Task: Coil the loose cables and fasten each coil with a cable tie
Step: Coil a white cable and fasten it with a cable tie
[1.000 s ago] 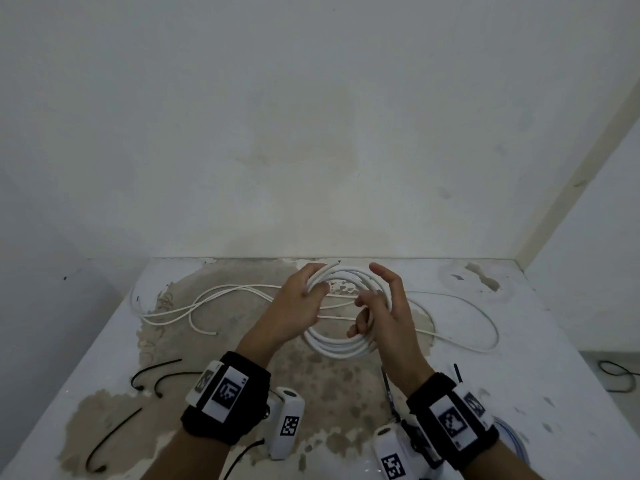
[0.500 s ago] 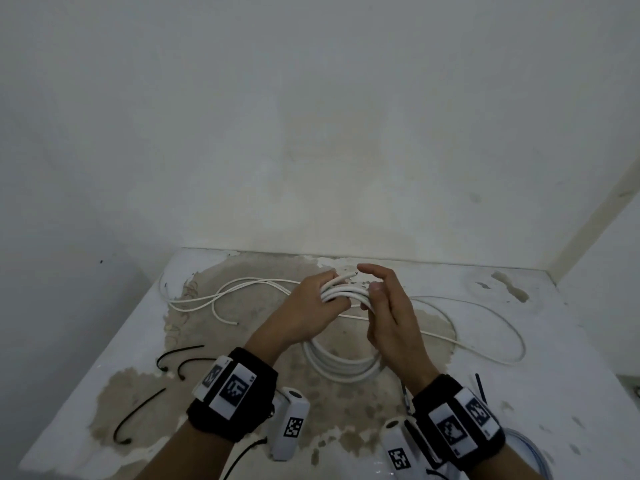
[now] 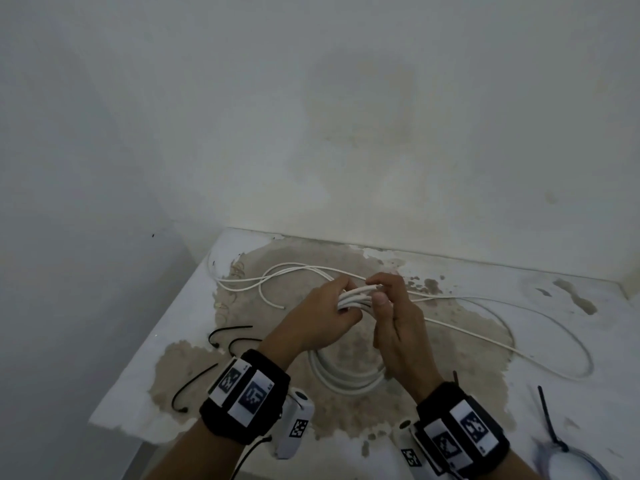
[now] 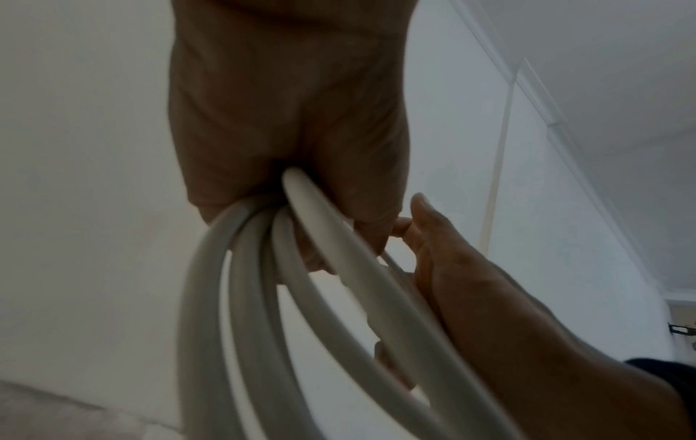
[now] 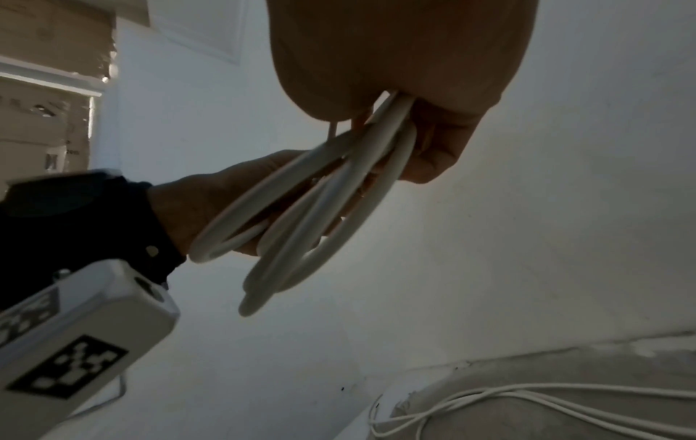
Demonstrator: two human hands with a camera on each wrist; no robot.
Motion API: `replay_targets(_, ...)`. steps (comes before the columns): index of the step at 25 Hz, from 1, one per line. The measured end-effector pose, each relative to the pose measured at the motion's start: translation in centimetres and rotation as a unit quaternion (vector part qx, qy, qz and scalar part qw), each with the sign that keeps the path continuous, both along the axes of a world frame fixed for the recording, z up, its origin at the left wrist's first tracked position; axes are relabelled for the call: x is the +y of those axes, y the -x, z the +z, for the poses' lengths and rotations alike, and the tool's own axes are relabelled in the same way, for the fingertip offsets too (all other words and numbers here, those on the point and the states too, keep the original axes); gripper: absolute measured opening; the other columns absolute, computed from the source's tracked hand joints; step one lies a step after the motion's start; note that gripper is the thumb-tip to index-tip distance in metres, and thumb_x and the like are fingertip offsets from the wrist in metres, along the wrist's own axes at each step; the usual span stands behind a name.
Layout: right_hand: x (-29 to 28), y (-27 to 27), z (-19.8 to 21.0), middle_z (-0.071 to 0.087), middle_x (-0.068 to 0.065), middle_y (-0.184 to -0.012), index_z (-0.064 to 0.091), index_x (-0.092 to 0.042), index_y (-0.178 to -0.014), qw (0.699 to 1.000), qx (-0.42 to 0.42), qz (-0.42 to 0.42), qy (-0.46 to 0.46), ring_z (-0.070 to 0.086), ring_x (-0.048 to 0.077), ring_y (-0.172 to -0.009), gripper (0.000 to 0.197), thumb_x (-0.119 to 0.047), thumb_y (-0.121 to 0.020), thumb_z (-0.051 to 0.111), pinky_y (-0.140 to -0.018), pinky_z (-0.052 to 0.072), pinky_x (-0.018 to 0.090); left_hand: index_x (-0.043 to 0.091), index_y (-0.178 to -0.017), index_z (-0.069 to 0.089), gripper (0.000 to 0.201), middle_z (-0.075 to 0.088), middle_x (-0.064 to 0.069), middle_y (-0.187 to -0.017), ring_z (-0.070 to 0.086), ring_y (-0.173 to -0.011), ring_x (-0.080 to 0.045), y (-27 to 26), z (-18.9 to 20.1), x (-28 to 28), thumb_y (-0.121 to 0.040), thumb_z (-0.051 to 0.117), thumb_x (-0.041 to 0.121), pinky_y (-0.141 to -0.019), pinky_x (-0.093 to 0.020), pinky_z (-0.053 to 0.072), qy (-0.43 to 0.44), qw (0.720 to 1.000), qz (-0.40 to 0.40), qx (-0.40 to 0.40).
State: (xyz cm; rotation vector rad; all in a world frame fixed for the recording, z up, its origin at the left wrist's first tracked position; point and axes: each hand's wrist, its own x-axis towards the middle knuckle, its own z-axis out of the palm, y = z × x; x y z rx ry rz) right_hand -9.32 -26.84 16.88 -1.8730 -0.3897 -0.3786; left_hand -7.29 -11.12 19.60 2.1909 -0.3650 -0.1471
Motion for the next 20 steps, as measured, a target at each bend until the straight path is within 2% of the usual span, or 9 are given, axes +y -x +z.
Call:
replay_targets(2, 0.5, -0.3, 0.0, 0.060, -0.010, -0.066, 0.051, -0.033, -0.102, 1.000, 0.011, 0.012, -0.007, 0.056, 0.012, -0.043, 0.019, -0.039, -0.107, 0.034, -0.047, 0.041, 0.019, 0.035, -0.077, 0.044, 0.012, 0.054, 0.007, -0.071, 0.050, -0.064, -0.009, 0.0, 0.0, 0.5, -0.079, 0.055, 0.033, -0.062, -0.037, 0.040, -0.010, 1.000, -0.015, -0.004)
replay_targets(4, 0.7, -1.0, 0.1, 0.058, -0.003, -0.065, 0.052, -0.029, -0.095, 0.998, 0.048, 0.030, -0.038, 0.053, 0.015, -0.042, 0.021, -0.032, -0.108, 0.037, -0.045, 0.043, 0.028, 0.033, -0.085, 0.050, 0.011, 0.058, 0.006, -0.077, 0.054, -0.068, -0.012, -0.1, -0.2, 0.9, -0.083, 0.060, 0.029, -0.065, -0.037, 0.044, 0.019, 0.999, -0.038, -0.007)
replay_targets(6, 0.5, -1.7, 0.1, 0.061, -0.003, -0.068, 0.059, -0.023, -0.094, 0.995, 0.074, 0.039, -0.056, 0.053, 0.008, -0.049, 0.019, -0.028, -0.106, 0.045, -0.050, 0.042, 0.029, 0.030, -0.094, 0.054, 0.014, 0.063, 0.005, -0.084, 0.060, -0.075, -0.016, -0.2, -0.2, 1.2, -0.087, 0.065, 0.024, -0.069, -0.037, 0.047, 0.070, 0.996, -0.053, -0.004)
replay_targets(9, 0.4, -2.0, 0.0, 0.072, -0.008, -0.085, 0.072, -0.019, -0.102, 0.999, 0.021, 0.012, -0.043, 0.066, 0.006, -0.072, 0.022, -0.027, -0.104, 0.052, -0.062, 0.049, 0.026, 0.021, -0.107, 0.050, 0.026, 0.069, -0.005, -0.092, 0.066, -0.081, -0.026, -0.6, 0.0, 0.9, -0.088, 0.067, 0.024, -0.073, -0.043, 0.051, 0.128, 0.991, -0.041, 0.011)
replay_targets(11, 0.4, -2.0, -0.4, 0.071, -0.009, -0.092, 0.074, -0.020, -0.113, 0.999, -0.034, 0.006, 0.015, 0.065, 0.006, -0.082, 0.030, -0.031, -0.103, 0.048, -0.070, 0.047, 0.021, 0.015, -0.115, 0.046, 0.032, 0.071, -0.007, -0.097, 0.068, -0.082, -0.021, -1.1, 0.1, 0.7, -0.090, 0.067, 0.019, -0.071, -0.034, 0.053, 0.153, 0.988, -0.029, 0.016)
replay_targets(13, 0.2, -2.2, -0.7, 0.067, -0.007, -0.094, 0.070, -0.021, -0.124, 0.996, -0.051, 0.022, 0.069, 0.060, 0.005, -0.084, 0.034, -0.033, -0.103, 0.045, -0.073, 0.043, 0.017, 0.014, -0.119, 0.048, 0.031, 0.068, -0.003, -0.100, 0.066, -0.085, -0.011, -1.5, 0.0, 0.6, -0.093, 0.064, 0.022, -0.074, -0.026, 0.052, 0.139, 0.990, -0.037, -0.009)
replay_targets(17, -0.7, -3.0, -0.4, 0.069, -0.005, -0.101, 0.066, -0.033, -0.119, 0.996, -0.043, 0.051, 0.067, 0.062, 0.008, -0.091, 0.026, -0.032, -0.102, 0.047, -0.079, 0.047, 0.023, 0.019, -0.133, 0.049, 0.040, 0.062, 0.003, -0.123, 0.061, -0.110, -0.008, -1.5, -0.7, 0.8, -0.097, 0.055, 0.034, -0.095, -0.037, 0.050, 0.095, 0.993, -0.053, -0.037)
replay_targets(19, -0.7, -3.0, -0.1, 0.071, -0.007, -0.105, 0.066, -0.032, -0.117, 0.998, -0.019, 0.045, 0.034, 0.065, 0.007, -0.093, 0.022, -0.032, -0.103, 0.050, -0.079, 0.050, 0.026, 0.025, -0.133, 0.049, 0.036, 0.063, 0.004, -0.122, 0.062, -0.108, -0.011, -1.5, -0.8, 0.6, -0.099, 0.051, 0.035, -0.093, -0.040, 0.050, 0.086, 0.994, -0.054, -0.036)
replay_targets(20, -0.6, -3.0, 0.1, 0.071, -0.008, -0.102, 0.066, -0.030, -0.118, 0.999, 0.002, 0.043, 0.013, 0.066, 0.004, -0.086, 0.020, -0.032, -0.104, 0.052, -0.075, 0.051, 0.025, 0.027, -0.132, 0.050, 0.033, 0.064, 0.004, -0.119, 0.063, -0.104, -0.013, -1.5, -0.8, 0.5, -0.100, 0.049, 0.035, -0.091, -0.041, 0.050, 0.081, 0.994, -0.059, -0.039)
